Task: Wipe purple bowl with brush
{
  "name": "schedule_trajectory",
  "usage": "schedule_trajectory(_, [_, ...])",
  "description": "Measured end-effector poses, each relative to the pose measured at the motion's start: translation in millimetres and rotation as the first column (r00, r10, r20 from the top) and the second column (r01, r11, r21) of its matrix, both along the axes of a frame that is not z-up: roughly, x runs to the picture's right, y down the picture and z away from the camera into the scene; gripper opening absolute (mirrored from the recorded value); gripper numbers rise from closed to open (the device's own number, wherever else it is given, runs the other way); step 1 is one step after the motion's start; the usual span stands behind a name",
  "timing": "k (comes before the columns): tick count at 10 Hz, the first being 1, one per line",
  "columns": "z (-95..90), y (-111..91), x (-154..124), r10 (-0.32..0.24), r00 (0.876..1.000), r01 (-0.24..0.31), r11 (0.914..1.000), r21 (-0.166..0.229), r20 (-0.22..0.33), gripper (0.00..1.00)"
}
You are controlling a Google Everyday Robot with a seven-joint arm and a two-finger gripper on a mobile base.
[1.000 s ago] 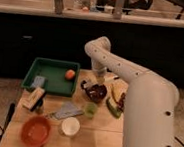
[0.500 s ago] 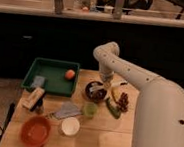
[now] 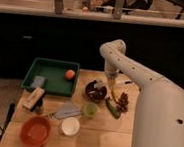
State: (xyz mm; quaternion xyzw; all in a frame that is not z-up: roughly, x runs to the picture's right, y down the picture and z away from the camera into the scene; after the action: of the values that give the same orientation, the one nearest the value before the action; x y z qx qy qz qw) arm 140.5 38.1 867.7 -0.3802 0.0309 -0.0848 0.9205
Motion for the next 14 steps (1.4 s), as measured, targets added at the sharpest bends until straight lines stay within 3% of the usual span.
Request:
schedule_trajectory(3, [0.0,-3.9,-11.8,-0.027,0.999,0.027,0.9996,-0.001,0.018,0.05])
schedule_trajectory(7, [-10.3,17.2,-16.8,-0.066,0.997,0.067,0.9975,-0.022,0.046,0.05])
schedule_trajectory(10, [-13.9,28.2,9.7,-0.042,0.999,0.043,0.9983,-0.039,0.027,0.05])
schedule_trajectory(14, [-5.8,19.9,31.7,0.009,1.0,-0.009,0.999,-0.045,-0.009,0.05])
